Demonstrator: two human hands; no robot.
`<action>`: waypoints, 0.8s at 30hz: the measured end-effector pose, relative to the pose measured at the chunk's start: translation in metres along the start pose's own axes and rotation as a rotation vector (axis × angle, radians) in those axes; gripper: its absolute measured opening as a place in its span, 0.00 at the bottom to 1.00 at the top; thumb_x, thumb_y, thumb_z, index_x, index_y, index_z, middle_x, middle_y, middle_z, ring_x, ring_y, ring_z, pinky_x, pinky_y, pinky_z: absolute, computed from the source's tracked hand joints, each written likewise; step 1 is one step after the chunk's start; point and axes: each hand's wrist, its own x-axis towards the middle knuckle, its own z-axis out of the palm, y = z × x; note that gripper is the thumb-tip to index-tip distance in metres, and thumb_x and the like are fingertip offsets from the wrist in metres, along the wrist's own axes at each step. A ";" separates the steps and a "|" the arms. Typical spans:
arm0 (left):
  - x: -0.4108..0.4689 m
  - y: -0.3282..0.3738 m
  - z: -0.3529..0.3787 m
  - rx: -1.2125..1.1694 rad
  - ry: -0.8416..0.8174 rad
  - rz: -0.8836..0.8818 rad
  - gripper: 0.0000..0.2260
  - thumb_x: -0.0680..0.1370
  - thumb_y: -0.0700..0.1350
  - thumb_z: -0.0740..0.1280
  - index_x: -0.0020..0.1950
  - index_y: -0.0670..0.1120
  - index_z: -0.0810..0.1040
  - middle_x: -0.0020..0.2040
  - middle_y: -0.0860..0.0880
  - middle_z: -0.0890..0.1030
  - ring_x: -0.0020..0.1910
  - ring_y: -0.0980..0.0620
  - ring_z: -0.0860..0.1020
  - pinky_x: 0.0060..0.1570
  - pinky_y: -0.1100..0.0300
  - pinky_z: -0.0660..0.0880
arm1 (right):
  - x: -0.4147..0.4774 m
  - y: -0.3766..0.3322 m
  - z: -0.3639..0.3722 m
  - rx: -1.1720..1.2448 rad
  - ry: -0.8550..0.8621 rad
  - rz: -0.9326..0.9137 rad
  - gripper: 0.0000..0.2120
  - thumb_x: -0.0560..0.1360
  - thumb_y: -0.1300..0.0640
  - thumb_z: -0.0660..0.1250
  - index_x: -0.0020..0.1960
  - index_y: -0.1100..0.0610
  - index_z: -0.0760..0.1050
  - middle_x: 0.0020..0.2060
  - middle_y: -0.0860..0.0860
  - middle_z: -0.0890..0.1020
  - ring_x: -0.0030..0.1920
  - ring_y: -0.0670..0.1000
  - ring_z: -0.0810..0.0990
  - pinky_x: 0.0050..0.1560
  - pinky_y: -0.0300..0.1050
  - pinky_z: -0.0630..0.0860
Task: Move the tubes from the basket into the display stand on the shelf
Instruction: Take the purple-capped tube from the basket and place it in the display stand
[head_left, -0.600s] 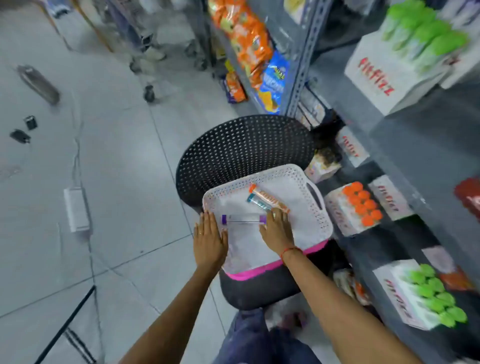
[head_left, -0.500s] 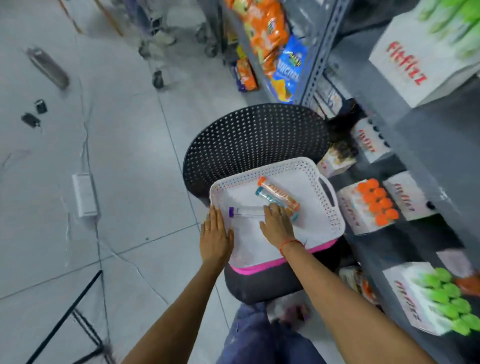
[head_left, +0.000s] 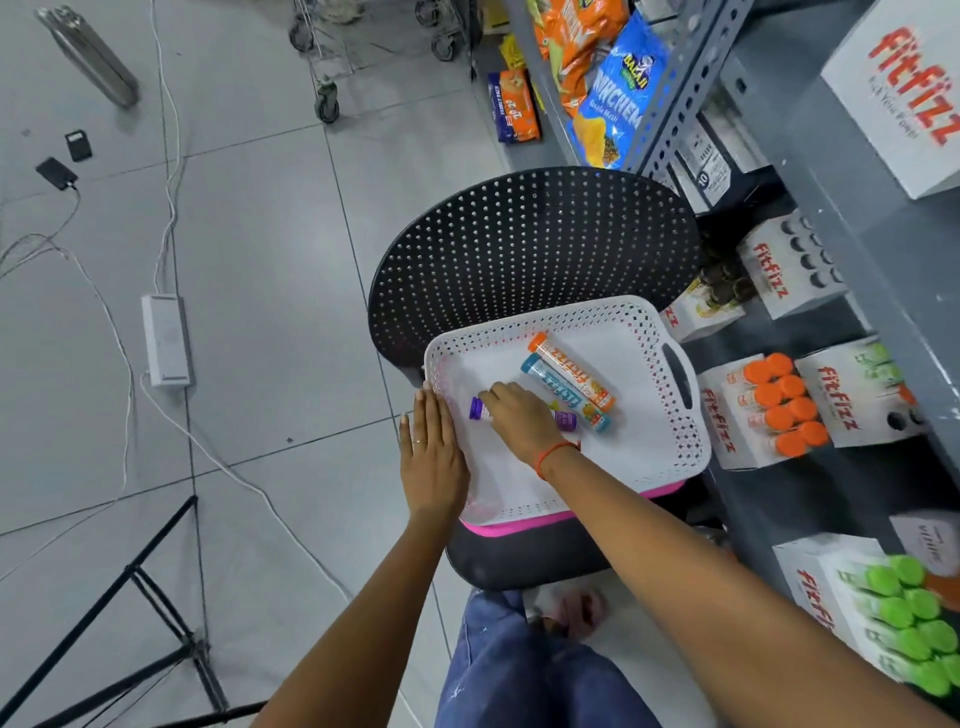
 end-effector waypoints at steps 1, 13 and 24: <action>0.000 0.002 -0.001 0.006 -0.004 0.015 0.25 0.80 0.47 0.48 0.75 0.38 0.55 0.76 0.40 0.56 0.75 0.43 0.52 0.73 0.49 0.38 | -0.010 0.001 -0.008 0.066 0.058 0.030 0.16 0.75 0.66 0.62 0.62 0.62 0.70 0.55 0.62 0.77 0.55 0.62 0.76 0.51 0.55 0.76; 0.003 0.167 -0.071 -0.235 0.082 0.539 0.24 0.78 0.42 0.54 0.73 0.35 0.58 0.74 0.38 0.61 0.74 0.43 0.57 0.72 0.52 0.50 | -0.219 0.063 -0.168 0.763 0.824 0.522 0.27 0.67 0.64 0.74 0.61 0.47 0.71 0.52 0.47 0.81 0.48 0.45 0.81 0.50 0.40 0.79; -0.050 0.376 -0.145 -0.410 0.094 1.056 0.30 0.79 0.50 0.57 0.74 0.35 0.53 0.75 0.37 0.55 0.75 0.42 0.53 0.73 0.51 0.48 | -0.429 0.080 -0.256 0.506 1.299 0.857 0.20 0.67 0.62 0.75 0.56 0.50 0.75 0.47 0.45 0.80 0.40 0.32 0.77 0.45 0.26 0.75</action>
